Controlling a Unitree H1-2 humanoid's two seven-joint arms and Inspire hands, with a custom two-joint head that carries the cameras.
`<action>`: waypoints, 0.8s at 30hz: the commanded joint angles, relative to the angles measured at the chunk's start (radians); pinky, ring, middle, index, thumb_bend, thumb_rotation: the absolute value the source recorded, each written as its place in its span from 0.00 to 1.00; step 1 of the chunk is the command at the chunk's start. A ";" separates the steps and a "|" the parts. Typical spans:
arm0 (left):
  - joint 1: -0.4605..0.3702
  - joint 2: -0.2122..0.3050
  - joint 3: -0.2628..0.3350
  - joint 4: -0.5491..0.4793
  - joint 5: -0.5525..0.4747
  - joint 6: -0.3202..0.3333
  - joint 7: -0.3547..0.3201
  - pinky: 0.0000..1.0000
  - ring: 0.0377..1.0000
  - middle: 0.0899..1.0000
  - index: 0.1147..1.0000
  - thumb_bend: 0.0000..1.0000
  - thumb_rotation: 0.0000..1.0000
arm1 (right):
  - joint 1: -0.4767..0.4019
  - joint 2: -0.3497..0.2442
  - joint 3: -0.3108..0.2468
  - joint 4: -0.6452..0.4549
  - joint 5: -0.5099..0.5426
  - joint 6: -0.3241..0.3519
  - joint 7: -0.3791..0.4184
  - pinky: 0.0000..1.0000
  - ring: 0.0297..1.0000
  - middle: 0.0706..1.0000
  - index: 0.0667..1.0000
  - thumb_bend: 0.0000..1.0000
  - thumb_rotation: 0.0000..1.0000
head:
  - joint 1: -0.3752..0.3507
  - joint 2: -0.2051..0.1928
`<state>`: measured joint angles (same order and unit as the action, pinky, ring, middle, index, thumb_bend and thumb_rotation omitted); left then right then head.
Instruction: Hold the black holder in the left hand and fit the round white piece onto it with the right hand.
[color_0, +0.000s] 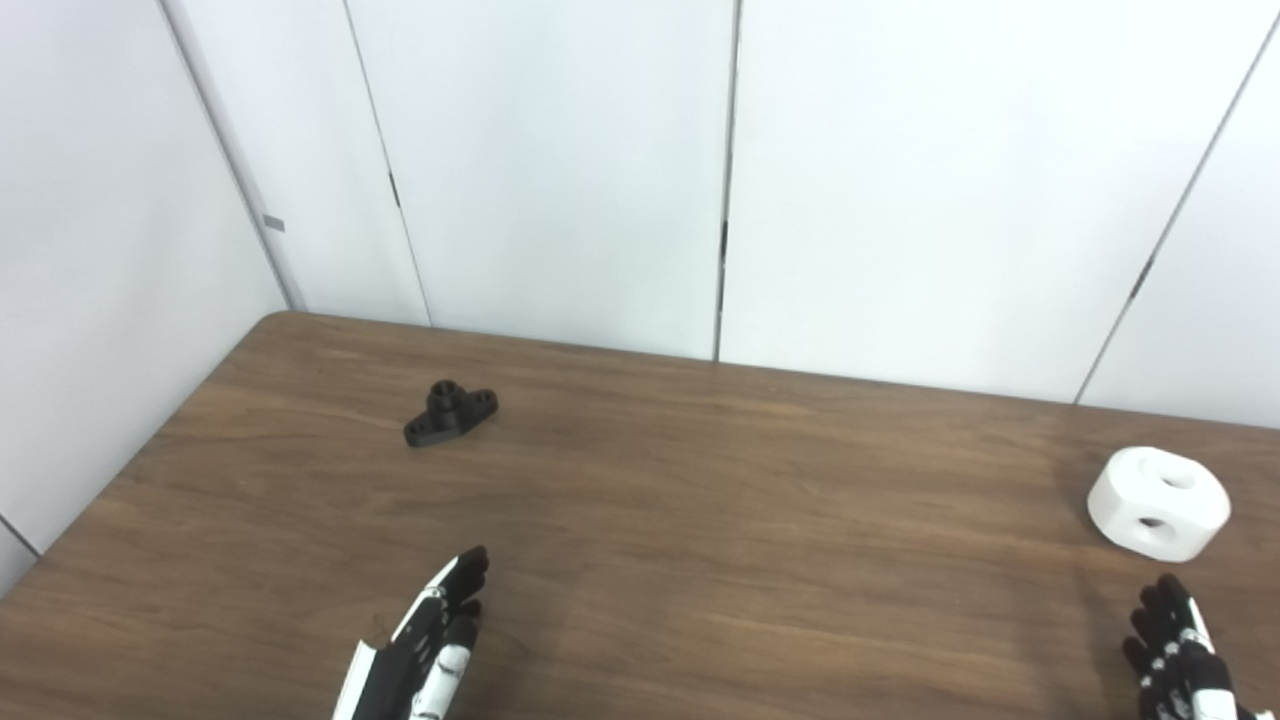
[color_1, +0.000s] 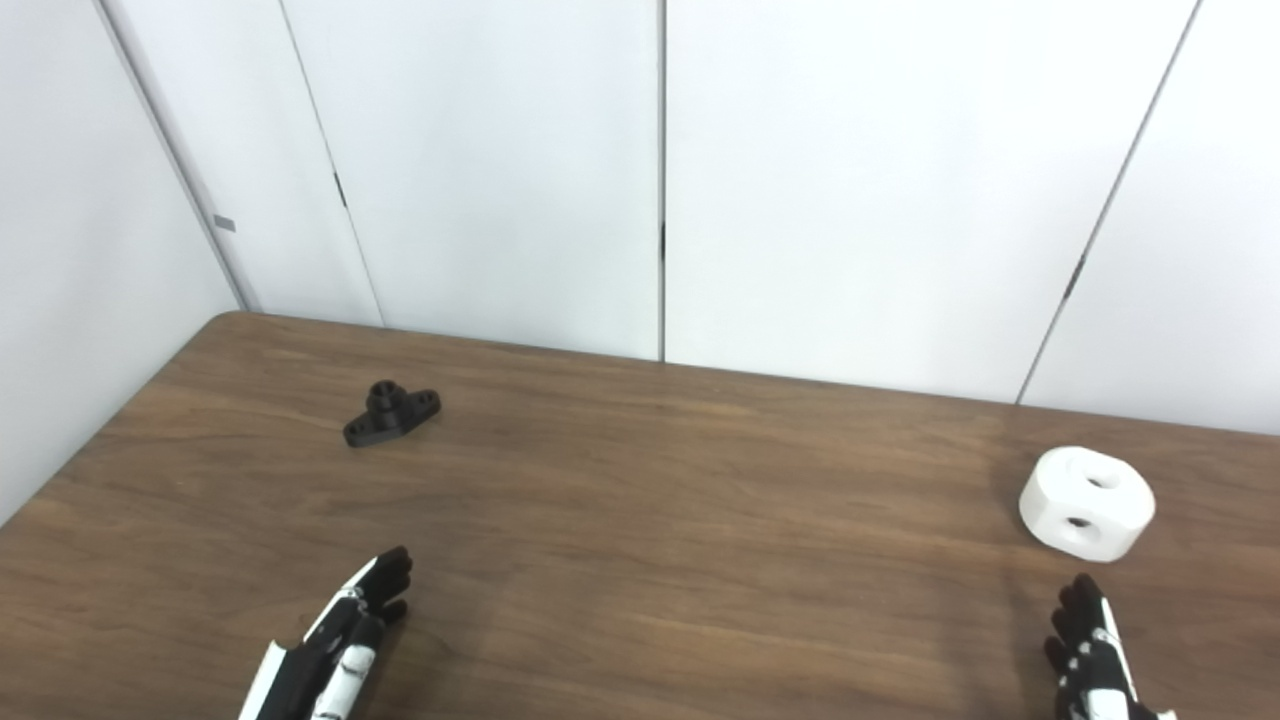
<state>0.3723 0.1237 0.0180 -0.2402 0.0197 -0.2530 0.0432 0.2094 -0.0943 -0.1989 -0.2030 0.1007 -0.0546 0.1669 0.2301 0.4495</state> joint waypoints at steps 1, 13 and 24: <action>-0.008 -0.063 -0.022 0.046 0.022 -0.006 0.012 0.91 0.93 0.91 0.89 0.56 0.79 | 0.132 -0.034 0.008 0.018 0.010 -0.049 0.020 1.00 1.00 1.00 1.00 0.54 1.00 | 0.003 -0.003; 0.009 -0.061 -0.025 0.015 0.071 -0.013 0.031 0.85 0.90 0.90 0.87 0.63 0.48 | 0.142 -0.025 -0.004 -0.001 0.024 -0.041 0.035 1.00 1.00 1.00 1.00 0.48 1.00 | -0.020 0.008; -0.026 -0.055 0.043 -0.113 0.140 0.114 0.095 0.79 0.85 0.85 0.81 0.78 0.15 | 0.166 -0.013 -0.012 -0.057 0.027 0.013 0.026 1.00 1.00 1.00 1.00 0.48 1.00 | -0.050 0.021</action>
<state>0.3753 0.1237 0.0274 -0.2978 0.1337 -0.1812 0.1022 0.2137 -0.1001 -0.2173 -0.2132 0.1110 -0.0387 0.1929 0.1795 0.4694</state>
